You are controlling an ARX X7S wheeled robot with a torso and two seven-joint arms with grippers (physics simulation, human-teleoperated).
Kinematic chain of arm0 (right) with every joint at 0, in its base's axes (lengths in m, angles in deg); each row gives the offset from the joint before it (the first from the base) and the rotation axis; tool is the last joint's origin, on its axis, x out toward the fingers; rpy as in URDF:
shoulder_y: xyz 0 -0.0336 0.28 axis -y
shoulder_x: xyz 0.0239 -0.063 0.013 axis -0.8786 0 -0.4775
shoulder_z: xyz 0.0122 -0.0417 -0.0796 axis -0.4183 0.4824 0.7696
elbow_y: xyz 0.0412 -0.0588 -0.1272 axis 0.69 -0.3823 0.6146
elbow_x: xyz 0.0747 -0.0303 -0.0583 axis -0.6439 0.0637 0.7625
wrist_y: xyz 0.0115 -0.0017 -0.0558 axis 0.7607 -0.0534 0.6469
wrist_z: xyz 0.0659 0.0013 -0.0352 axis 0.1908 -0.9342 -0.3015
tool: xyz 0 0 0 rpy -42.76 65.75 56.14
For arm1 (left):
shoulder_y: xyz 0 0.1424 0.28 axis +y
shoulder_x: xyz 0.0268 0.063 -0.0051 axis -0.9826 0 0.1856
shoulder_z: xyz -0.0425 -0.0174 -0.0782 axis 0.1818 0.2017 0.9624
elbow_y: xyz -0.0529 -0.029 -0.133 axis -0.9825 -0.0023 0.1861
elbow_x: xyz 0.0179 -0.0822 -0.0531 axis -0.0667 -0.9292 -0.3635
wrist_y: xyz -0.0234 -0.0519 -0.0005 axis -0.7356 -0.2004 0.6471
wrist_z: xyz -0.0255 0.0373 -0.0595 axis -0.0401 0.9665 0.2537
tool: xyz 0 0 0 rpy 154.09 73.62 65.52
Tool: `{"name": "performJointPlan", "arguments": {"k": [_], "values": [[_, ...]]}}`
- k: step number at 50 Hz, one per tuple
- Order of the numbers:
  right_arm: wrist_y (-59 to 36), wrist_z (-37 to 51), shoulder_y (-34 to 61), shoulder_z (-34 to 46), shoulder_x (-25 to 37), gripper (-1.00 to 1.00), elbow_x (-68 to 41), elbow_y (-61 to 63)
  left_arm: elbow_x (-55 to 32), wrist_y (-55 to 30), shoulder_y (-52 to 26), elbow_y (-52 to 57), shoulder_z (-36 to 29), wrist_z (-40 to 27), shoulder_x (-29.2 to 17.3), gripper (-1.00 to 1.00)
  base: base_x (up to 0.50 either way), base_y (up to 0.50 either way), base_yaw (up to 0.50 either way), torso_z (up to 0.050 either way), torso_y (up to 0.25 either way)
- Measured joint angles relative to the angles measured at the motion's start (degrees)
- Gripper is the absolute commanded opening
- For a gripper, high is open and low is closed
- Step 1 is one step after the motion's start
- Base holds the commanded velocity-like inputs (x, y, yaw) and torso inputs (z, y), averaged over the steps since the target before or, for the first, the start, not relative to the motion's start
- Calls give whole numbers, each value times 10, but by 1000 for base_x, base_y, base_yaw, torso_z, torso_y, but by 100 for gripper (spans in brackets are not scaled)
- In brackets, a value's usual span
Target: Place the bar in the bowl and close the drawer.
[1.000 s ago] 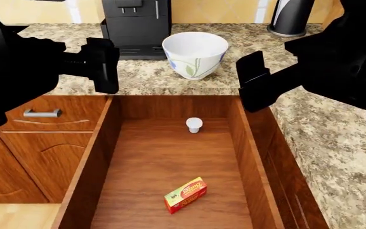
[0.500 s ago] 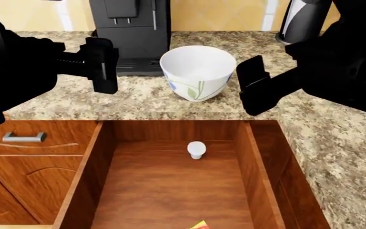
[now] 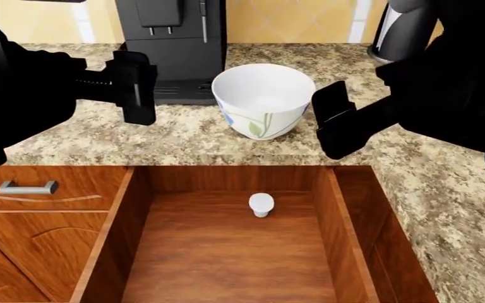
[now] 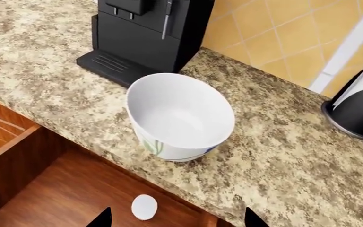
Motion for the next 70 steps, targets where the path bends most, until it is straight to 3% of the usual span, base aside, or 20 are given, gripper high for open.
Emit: {"name": "performJointPlan", "arguments": {"k": [14,28,38,53,61,70], "values": [[-83,-64,68,54,-36,100,-12,-60,-9,3,-6,-4,-7,-1,-8,100,0,0,0,0,0],[-128,-332,136,125,-84,100,136,-90,-27,2,-8,-15,-12,15,-12,100,0,0,0,0,0],[-125,-559,150,157,-112,100,303,-55,-31,-1,-6,-22,-16,26,-15,100,0,0,0,0,0],[-87,-812,152,204,-129,100,451,28,-24,-7,-5,-26,-21,39,-19,100,0,0,0,0,0],[-69,-889,140,220,-132,100,474,57,-22,-8,-3,-26,-24,44,-21,100,0,0,0,0,0],[-58,-913,122,234,-135,100,478,77,-23,-7,-3,-25,-27,47,-23,100,0,0,0,0,0]]}}
